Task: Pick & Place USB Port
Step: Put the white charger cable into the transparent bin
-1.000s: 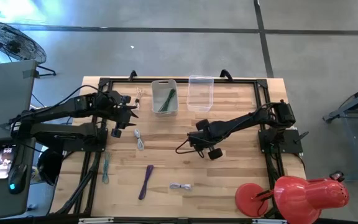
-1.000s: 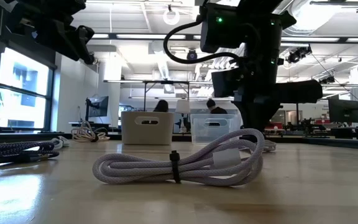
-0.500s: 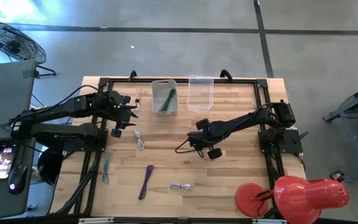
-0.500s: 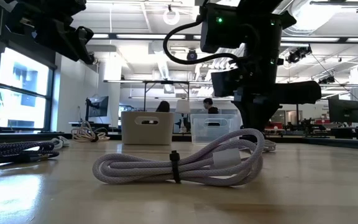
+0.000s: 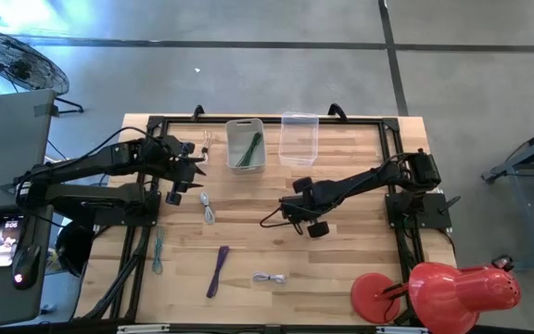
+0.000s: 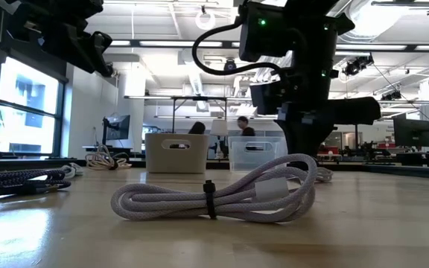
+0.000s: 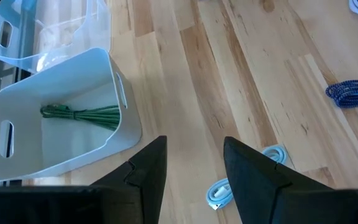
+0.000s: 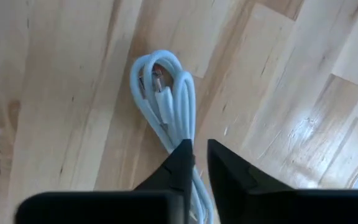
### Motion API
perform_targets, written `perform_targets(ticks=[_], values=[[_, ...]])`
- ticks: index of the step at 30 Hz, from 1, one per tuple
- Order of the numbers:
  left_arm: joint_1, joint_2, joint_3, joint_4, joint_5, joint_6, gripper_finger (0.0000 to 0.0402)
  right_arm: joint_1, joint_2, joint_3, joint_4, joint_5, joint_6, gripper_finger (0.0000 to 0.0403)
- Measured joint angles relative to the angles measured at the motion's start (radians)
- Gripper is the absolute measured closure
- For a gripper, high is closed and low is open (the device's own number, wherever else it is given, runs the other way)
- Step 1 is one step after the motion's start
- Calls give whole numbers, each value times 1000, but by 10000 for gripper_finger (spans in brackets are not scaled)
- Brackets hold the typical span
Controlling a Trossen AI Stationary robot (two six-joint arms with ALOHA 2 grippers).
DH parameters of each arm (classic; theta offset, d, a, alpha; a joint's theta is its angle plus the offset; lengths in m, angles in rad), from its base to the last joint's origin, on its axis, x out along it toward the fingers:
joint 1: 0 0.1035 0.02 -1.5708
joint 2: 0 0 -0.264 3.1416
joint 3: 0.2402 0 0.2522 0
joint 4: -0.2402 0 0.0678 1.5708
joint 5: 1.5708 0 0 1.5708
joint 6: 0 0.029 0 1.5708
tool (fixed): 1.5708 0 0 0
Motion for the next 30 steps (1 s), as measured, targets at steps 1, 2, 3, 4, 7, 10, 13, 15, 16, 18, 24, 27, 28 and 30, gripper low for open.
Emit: perform_targets(ticks=[1,2,3,4,7,10,13,15,16,18,24,27,28,30], values=[[0,0,0,0,-9,0,247,0,0,0,0,0,9,347],[0,0,0,0,-12,0,247,0,0,0,-1,2,18,335],[0,0,0,0,-16,0,247,0,0,0,-4,2,25,321],[0,0,0,0,-17,0,247,0,0,0,-10,1,28,308],[0,0,0,0,-18,1,247,0,0,0,-35,19,32,268],[0,0,0,0,-18,2,247,-1,0,0,-74,50,33,235],[0,0,0,0,-19,3,247,-3,0,0,-106,52,36,213],[0,0,0,0,-19,4,247,-3,0,0,-128,60,37,206],[0,0,0,0,-20,4,247,-3,0,4,-144,73,41,204],[0,1,0,0,-22,9,247,-3,0,22,-179,114,61,204],[0,7,0,-1,-70,11,247,-3,0,110,-312,143,112,203],[0,6,0,-1,-72,11,247,-3,0,140,-343,60,119,202],[0,6,0,-1,-72,11,247,-2,0,145,-351,28,120,202],[0,6,-10,12,-68,11,247,-2,0,148,-361,-39,121,203]])
